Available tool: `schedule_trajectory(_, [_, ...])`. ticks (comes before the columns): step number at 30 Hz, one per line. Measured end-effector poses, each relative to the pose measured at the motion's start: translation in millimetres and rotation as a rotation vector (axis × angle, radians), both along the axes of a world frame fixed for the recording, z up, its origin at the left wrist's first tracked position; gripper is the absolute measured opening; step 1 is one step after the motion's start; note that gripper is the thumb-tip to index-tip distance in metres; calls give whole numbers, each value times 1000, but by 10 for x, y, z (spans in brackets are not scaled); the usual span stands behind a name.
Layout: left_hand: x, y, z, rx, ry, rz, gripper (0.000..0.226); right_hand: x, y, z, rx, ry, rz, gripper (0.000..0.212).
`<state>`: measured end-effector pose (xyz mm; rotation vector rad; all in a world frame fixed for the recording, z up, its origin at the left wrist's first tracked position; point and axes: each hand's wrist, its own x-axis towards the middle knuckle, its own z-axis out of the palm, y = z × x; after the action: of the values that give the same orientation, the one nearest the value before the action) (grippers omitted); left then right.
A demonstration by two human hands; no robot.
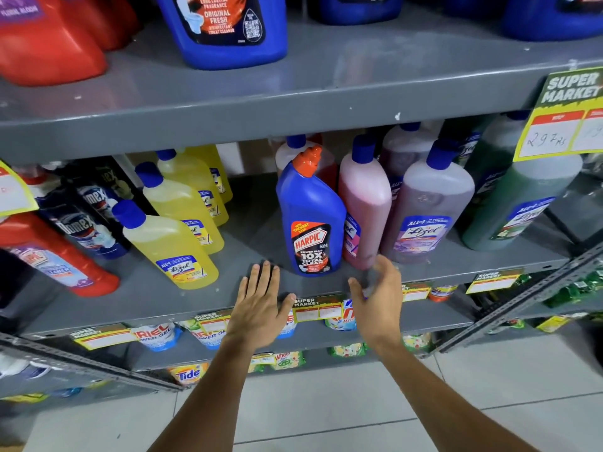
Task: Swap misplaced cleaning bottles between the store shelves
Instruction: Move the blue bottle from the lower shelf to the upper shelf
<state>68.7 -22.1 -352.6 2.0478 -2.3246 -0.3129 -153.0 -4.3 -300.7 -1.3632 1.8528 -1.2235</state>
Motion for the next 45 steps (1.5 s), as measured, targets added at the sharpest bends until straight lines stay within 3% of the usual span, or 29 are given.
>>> schedule_trajectory(7, [32, 101, 26, -87, 38, -9, 74, 303, -81, 608, -292, 43, 230, 69])
schedule_trajectory(11, [18, 81, 28, -36, 48, 17, 75, 460, -411, 988, -206, 239, 319, 99])
schedule_trajectory(15, [41, 72, 17, -18, 67, 14, 75, 549, -500, 1013, -134, 459, 260, 103])
schedule_trajectory(24, [38, 74, -7, -21, 71, 20, 76, 583, -418, 905, -179, 352, 89, 89])
schedule_trajectory(31, [46, 70, -45, -66, 64, 21, 76, 430, -289, 723, -77, -9, 183, 86])
schedule_trajectory(45, [-9, 165, 129, -124, 136, 45, 72, 142, 69, 719, -212, -61, 152, 80])
